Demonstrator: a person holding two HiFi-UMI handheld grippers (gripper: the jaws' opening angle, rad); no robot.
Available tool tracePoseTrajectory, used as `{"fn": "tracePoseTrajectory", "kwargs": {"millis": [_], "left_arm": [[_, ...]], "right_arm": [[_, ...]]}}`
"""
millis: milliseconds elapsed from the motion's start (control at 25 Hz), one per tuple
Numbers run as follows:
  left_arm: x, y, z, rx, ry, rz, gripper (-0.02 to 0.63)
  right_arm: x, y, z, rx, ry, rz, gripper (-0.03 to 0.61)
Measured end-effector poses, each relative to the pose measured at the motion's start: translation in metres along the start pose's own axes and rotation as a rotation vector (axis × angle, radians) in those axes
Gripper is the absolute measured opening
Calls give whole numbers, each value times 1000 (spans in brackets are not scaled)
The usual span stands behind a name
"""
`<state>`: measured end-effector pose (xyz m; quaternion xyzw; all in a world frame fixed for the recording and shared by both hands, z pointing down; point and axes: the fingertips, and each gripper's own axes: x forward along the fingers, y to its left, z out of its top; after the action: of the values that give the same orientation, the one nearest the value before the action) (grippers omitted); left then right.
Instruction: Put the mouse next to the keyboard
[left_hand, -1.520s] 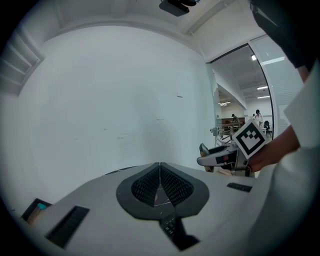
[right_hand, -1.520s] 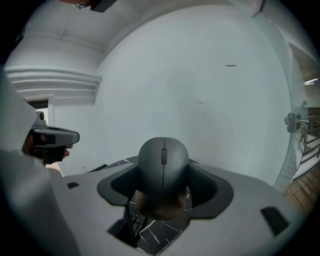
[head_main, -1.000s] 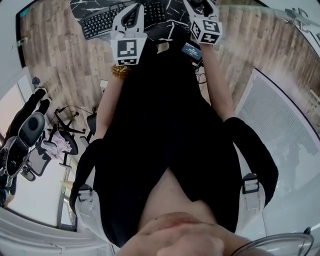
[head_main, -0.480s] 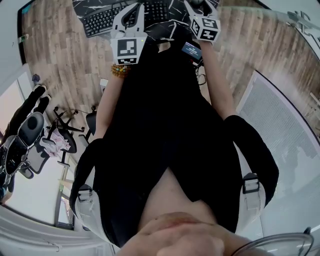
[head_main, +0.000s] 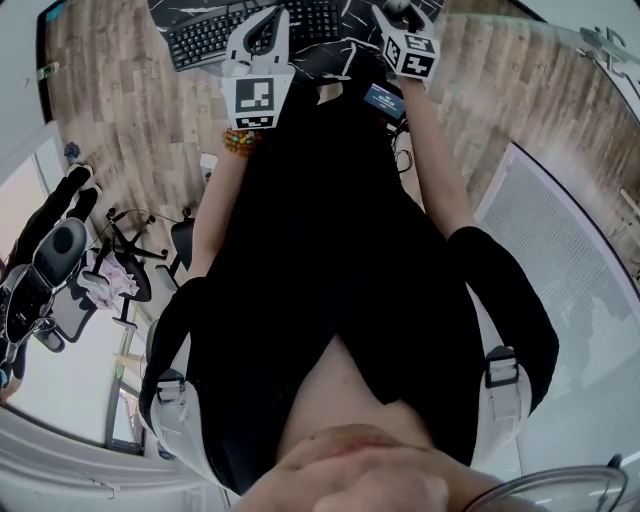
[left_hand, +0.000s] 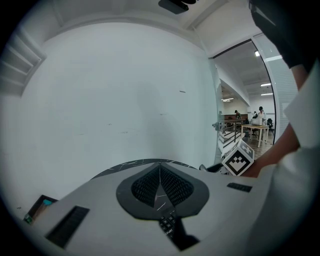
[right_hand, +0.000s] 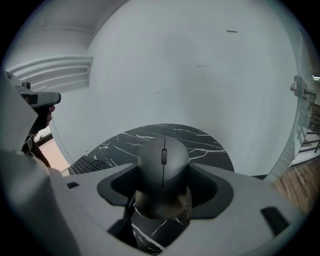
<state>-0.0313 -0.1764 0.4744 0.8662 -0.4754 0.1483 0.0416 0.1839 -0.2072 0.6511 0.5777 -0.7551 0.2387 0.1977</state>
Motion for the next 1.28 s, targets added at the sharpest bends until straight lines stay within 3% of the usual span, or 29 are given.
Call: {"fn": "tracePoseTrajectory", "kwargs": {"millis": [1280], "left_arm": [[-10,13,-16,-5,38,35,17]], "right_arm": [[40,2,-60,34,169,6,288]]}}
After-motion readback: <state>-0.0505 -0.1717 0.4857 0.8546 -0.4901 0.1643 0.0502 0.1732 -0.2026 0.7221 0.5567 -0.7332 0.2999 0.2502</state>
